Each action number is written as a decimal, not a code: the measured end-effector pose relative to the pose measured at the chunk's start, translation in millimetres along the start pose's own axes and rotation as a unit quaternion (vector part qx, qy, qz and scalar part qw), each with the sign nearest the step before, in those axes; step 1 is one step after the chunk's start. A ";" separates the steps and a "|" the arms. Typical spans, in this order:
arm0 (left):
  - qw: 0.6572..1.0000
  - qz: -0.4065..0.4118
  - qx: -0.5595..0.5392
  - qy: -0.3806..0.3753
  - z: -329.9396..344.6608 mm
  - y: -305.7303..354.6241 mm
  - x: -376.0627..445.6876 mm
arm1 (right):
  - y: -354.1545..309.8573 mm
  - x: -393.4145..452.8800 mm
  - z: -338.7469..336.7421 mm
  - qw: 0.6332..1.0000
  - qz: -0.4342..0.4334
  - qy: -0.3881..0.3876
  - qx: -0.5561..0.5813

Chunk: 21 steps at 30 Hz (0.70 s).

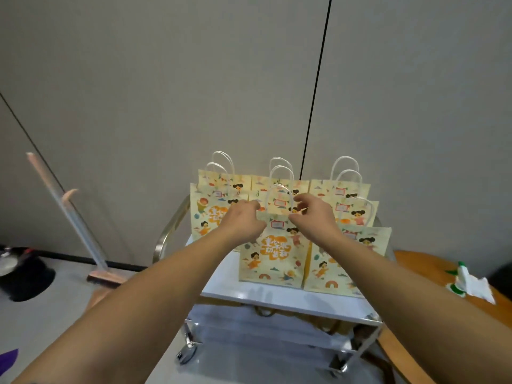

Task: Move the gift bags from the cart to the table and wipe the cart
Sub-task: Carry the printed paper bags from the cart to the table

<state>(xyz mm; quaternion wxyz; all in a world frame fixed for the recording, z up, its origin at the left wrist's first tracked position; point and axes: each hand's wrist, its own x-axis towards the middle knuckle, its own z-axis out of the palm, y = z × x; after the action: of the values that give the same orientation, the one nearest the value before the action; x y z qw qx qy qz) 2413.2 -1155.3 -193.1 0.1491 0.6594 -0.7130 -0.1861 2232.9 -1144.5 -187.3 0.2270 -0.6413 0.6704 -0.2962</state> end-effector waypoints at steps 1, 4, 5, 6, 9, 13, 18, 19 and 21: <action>1.000 -0.005 -0.008 0.003 2.4 -1.7 10.9 | 0.3 9.1 3.4 1.000 0.002 0.011 -0.002; 1.000 -0.017 -0.015 0.000 12.1 -2.8 37.0 | 2.6 34.4 9.7 1.000 0.005 0.015 -0.023; 1.000 -0.016 -0.010 -0.005 15.3 -3.2 44.8 | 3.4 42.9 11.2 0.999 0.007 0.016 -0.031; 1.000 -0.015 -0.004 -0.011 18.4 -3.8 52.6 | 3.8 51.3 12.4 0.999 0.009 0.017 -0.036; 1.000 -0.021 0.002 -0.011 22.7 -6.0 75.5 | 2.9 74.0 15.8 0.999 -0.001 0.009 -0.044; 0.999 -0.035 0.008 -0.012 24.9 -12.2 97.5 | 4.1 105.0 25.1 0.999 -0.023 -0.028 -0.029; 0.997 -0.076 0.030 -0.011 21.0 -20.5 112.7 | -13.0 134.0 32.1 0.992 -0.096 -0.078 -0.015; 0.996 -0.085 0.029 -0.007 19.3 -22.4 114.8 | -20.2 140.5 33.7 0.991 -0.109 -0.083 -0.009; 0.994 -0.109 0.020 0.004 14.3 -28.4 117.2 | -36.1 153.8 38.6 0.986 -0.130 -0.103 0.005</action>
<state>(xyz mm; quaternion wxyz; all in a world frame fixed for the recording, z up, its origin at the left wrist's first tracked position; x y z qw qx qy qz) 2421.7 -1272.7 -222.8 0.1177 0.7367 -0.6399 -0.1840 2274.1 -1301.6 -178.7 0.2571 -0.7490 0.5531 -0.2589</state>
